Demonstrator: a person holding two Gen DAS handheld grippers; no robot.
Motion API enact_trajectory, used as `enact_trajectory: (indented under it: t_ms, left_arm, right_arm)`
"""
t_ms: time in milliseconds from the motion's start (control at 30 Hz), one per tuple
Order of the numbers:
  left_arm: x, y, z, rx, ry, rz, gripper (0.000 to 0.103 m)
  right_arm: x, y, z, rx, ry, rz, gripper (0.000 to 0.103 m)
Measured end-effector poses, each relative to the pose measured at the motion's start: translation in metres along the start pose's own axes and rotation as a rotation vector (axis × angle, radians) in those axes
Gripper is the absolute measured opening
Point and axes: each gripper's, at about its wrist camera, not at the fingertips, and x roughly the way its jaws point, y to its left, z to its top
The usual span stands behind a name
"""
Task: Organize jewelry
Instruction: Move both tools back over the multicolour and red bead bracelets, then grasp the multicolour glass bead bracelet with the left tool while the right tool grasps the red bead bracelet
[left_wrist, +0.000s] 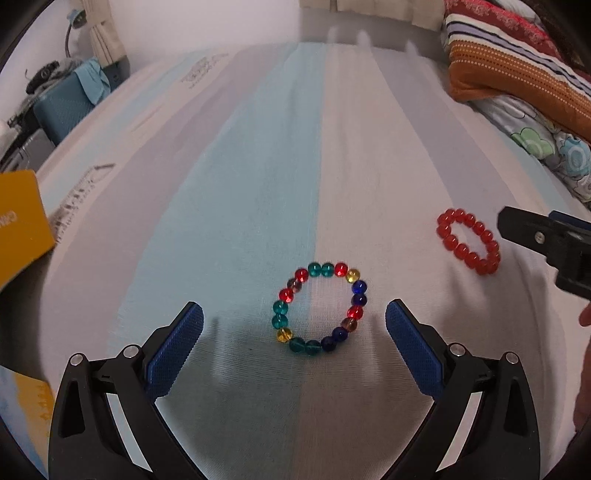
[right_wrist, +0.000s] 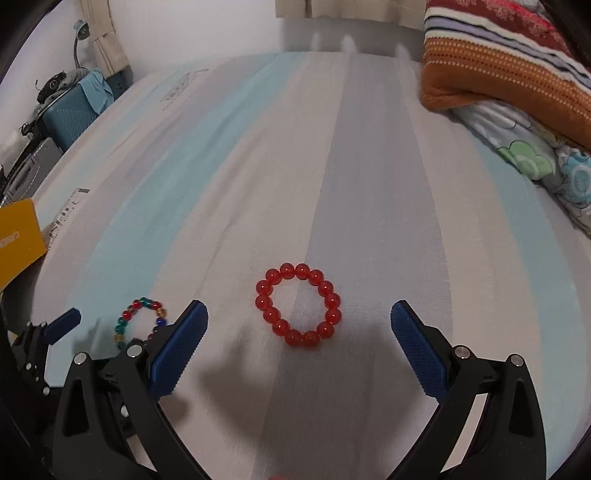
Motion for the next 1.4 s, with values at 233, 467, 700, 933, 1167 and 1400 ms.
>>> enact_trajectory:
  t_ms: [233,467,700,933,1167,1400]
  left_arm:
    - [0.016,0.001,-0.008,0.012,0.019,-0.010,0.097]
    - [0.025,0.004,-0.009,0.012,0.019,-0.008,0.097]
    - [0.030,0.006,-0.007,0.001,0.022,-0.004,0.097]
    - [0.028,0.003,-0.007,0.024,0.023,-0.023,0.076]
    - [0.022,-0.004,-0.006,0.074,0.031,-0.041,0.023]
    - [0.016,0.000,-0.003,0.043,0.037,-0.069,0.019]
  right_arm:
    - [0.042,0.003,-0.001,0.026,0.077,0.007,0.083]
    - [0.061,0.006,-0.005,0.038,0.103,-0.030,0.077]
    - [0.063,0.005,-0.004,0.040,0.098,-0.038,0.061]
    - [0.060,0.007,-0.002,0.009,0.097,-0.038,0.035]
    - [0.057,0.005,0.001,0.027,0.100,-0.031,0.026]
    - [0.043,0.008,0.005,0.031,0.078,-0.015,0.013]
